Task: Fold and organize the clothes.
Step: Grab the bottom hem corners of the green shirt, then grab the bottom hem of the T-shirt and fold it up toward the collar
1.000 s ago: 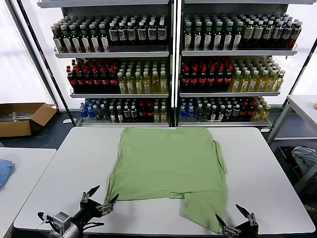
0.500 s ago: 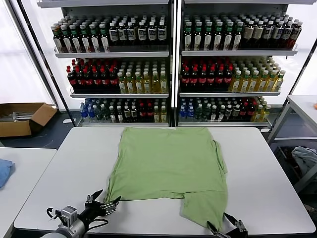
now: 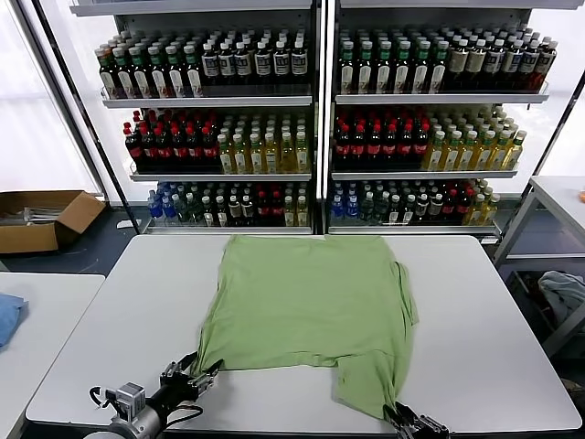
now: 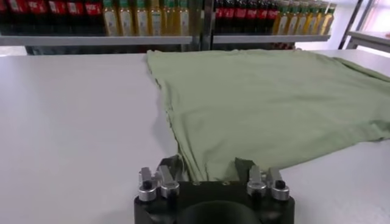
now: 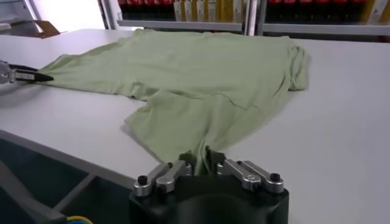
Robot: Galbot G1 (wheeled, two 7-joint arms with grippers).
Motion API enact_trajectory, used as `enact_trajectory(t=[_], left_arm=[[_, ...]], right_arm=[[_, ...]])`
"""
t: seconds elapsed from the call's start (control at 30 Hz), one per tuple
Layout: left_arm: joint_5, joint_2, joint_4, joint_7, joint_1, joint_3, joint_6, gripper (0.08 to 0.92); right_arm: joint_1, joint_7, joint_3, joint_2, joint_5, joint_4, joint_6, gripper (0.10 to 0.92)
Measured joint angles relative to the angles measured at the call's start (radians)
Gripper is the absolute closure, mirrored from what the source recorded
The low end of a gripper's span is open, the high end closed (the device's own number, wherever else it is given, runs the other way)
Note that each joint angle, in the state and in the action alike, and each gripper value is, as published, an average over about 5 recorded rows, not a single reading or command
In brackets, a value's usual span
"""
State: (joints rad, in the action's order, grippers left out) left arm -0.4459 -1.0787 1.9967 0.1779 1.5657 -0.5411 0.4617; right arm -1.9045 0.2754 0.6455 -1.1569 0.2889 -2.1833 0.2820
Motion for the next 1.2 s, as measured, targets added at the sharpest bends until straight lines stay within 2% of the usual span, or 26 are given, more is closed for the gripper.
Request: enact_trajectory(t=[0.33,0.47,0.87,1.2], left_arm=[[0.000,-0.013,0.025,-0.006,0.022,0.002,-0.013,0.822],[0.004,-0.021,0.043,-0.012,0.033,-0.006,-0.017,0.903],[0.035,-0.063,0.137,-0.023,0.090,-0.042,-0.026,0.916],[0.057,-0.097,0.256,-0.023,0.204,-0.088,-0.005,0.916]], right_arm=[[-0.025,0.047,0.032,0.004,0.018,0.013,-0.070,0.918],[-0.045,0.078,0.050,-0.002,0.033,0.011,-0.108,0.918],[-0.142,0.173,0.116,0.004,0.089,-0.024,-0.220,0.918],[-0.239,0.224,0.190,0.002,0.157,-0.063,-0.302,0.918]])
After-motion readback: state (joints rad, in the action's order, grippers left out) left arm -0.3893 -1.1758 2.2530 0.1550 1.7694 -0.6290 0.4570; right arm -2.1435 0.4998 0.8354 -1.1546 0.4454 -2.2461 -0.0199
